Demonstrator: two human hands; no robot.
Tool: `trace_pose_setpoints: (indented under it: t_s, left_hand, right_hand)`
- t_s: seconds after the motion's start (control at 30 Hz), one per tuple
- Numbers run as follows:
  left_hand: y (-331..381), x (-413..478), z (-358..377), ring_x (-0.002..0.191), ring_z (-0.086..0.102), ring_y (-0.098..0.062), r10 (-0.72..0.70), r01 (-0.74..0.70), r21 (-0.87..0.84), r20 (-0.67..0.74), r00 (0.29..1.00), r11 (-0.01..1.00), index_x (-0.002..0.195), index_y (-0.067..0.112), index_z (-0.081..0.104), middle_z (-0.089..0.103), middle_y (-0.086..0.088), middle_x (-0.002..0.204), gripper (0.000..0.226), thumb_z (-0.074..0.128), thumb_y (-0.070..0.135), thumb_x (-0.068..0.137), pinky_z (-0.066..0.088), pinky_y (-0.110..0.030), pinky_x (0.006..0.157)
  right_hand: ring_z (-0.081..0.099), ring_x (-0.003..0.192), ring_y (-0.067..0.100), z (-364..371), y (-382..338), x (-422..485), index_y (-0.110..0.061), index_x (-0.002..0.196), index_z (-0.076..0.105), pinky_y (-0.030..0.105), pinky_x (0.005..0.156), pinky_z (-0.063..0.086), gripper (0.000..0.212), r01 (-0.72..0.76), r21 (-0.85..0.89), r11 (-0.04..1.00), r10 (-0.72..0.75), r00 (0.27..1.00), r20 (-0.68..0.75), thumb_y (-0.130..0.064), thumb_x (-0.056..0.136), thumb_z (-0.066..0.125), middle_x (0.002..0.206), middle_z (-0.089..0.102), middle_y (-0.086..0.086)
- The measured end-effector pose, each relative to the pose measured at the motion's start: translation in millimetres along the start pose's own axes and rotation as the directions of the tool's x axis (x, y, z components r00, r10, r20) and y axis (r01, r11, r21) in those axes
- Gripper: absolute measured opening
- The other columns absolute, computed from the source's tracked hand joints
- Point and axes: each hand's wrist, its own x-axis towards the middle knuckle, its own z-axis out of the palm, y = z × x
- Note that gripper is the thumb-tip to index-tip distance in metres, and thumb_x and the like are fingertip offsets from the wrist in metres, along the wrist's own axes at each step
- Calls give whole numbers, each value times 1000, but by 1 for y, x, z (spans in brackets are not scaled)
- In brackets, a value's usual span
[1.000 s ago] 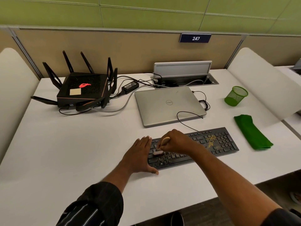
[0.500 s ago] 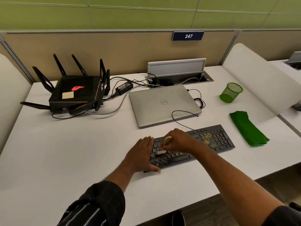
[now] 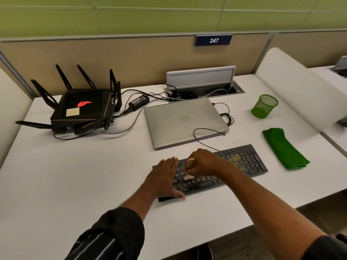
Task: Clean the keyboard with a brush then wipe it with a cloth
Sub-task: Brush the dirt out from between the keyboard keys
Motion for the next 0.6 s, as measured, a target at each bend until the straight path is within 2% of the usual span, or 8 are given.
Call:
trace_pose_setpoints:
  t_s: [0.07, 0.17, 0.37, 0.47, 0.6]
  left_hand:
    - [4, 5, 0, 157, 6, -26, 8, -8, 1, -7, 1000, 1000, 161, 5, 0, 5, -13, 170, 141, 61, 90, 66, 3, -38, 127]
    - [9, 10, 1, 157, 5, -25, 6, -6, -25, 1, 1000, 1000, 161, 6, -1, 5, -11, 170, 141, 63, 89, 66, 1, -37, 126]
    - [16, 15, 0, 157, 4, -25, -14, 15, -15, 23, 1000, 1000, 161, 7, -3, 2, -11, 170, 142, 63, 89, 65, 3, -38, 127]
    - [22, 20, 0, 157, 6, -27, -18, 18, -14, 14, 1000, 1000, 161, 6, -1, 5, -13, 170, 144, 62, 91, 64, 6, -40, 128]
    - [29, 25, 2, 157, 7, -27, -34, 35, -27, 17, 999, 999, 161, 6, 0, 6, -13, 170, 144, 66, 89, 63, 8, -41, 128]
  right_hand:
    - [67, 72, 13, 3, 3, -1, -14, 86, 77, 33, 67, 56, 12, 20, 52, 998, -20, 1000, 7, -22, 83, 68, 82, 75, 0]
    - [67, 74, 15, 8, 9, -4, -12, 91, 76, 35, 71, 56, 14, 48, 25, 999, -49, 999, 20, -22, 86, 69, 86, 75, 3]
    - [60, 72, 16, -8, 25, -4, -11, 78, 66, 30, 64, 46, 17, -9, -104, 994, 13, 999, 41, -26, 85, 66, 83, 71, 5]
    - [65, 69, 17, -10, 28, -6, -11, 79, 74, 33, 64, 53, 15, 21, 40, 999, -20, 999, -24, -25, 81, 68, 77, 73, 4]
    - [68, 66, 15, -3, 34, -5, -13, 77, 76, 39, 65, 57, 14, 36, 157, 987, -37, 999, 1, -27, 76, 71, 73, 74, 1]
